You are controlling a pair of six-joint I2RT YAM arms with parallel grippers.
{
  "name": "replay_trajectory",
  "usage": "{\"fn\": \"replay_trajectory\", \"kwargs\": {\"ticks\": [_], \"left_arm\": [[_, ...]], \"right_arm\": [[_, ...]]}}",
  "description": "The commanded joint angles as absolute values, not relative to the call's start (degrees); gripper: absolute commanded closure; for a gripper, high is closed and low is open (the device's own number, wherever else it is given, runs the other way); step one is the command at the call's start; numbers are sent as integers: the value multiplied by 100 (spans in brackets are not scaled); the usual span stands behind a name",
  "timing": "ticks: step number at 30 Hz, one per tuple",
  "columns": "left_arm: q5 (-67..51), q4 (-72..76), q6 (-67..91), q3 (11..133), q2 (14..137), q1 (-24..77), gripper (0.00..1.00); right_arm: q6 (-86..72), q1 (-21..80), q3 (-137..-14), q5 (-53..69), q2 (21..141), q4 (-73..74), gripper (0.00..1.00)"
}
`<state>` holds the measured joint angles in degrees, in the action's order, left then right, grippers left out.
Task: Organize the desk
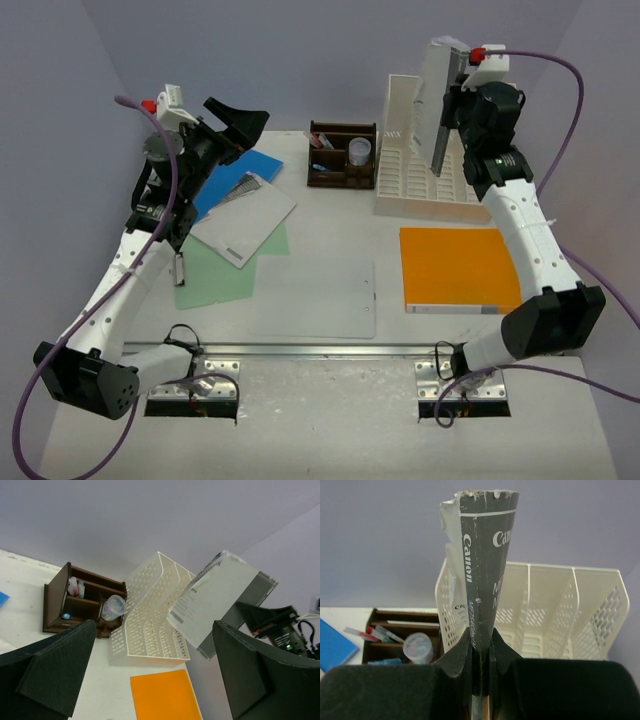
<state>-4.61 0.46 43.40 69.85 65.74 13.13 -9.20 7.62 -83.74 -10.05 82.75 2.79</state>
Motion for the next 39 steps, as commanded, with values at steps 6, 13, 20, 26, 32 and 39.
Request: {"fn": "replay_trajectory", "kwargs": {"ticks": [6, 13, 20, 26, 32, 39], "left_arm": [[-281, 467, 4007, 6713, 6390, 1274, 0], [-272, 615, 3973, 6609, 6426, 1266, 0], [-229, 643, 3964, 6576, 6520, 1223, 0], [-211, 600, 3905, 6550, 6533, 1145, 0], [-207, 598, 3906, 6486, 6530, 1089, 0], [-206, 608, 3897, 6427, 6539, 1064, 0]], "right_arm": [[-1183, 765, -10986, -750, 9255, -1507, 100], [-1055, 765, -11602, -712, 9953, -2386, 100], [-984, 765, -11605, -698, 10551, -3210, 100], [-825, 771, -11624, -668, 11047, -3656, 100], [-672, 769, -11333, -696, 11229, -4084, 100], [-547, 768, -10529, -813, 11060, -4382, 100]]}}
